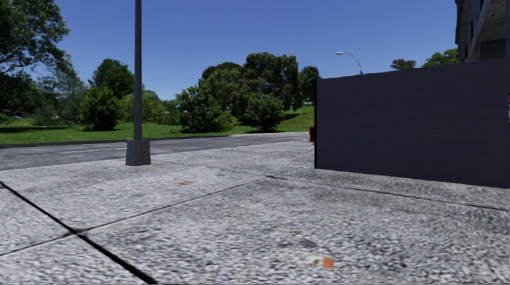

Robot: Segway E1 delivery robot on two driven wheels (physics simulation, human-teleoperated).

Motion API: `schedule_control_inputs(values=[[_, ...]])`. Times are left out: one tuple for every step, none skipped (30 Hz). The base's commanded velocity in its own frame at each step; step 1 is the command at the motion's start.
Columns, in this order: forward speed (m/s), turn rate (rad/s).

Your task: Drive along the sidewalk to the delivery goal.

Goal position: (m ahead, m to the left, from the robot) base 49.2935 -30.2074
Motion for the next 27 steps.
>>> schedule_control_inputs(values=[[2.00,0.34],[2.00,0.34],[2.00,0.34],[2.00,0.22],[2.00,0.00],[2.00,0.00],[2.00,0.00],[2.00,0.00],[2.00,0.00],[2.00,0.00],[2.00,0.00],[2.00,0.00],[2.00,0.00],[2.00,0.00],[2.00,0.00],[2.00,0.00],[2.00,0.00],[2.00,0.00],[2.00,0.00],[2.00,0.00],[2.00,0.00],[2.00,0.00],[2.00,0.00],[2.00,0.00],[2.00,0.00],[2.00,0.00],[2.00,0.00]])
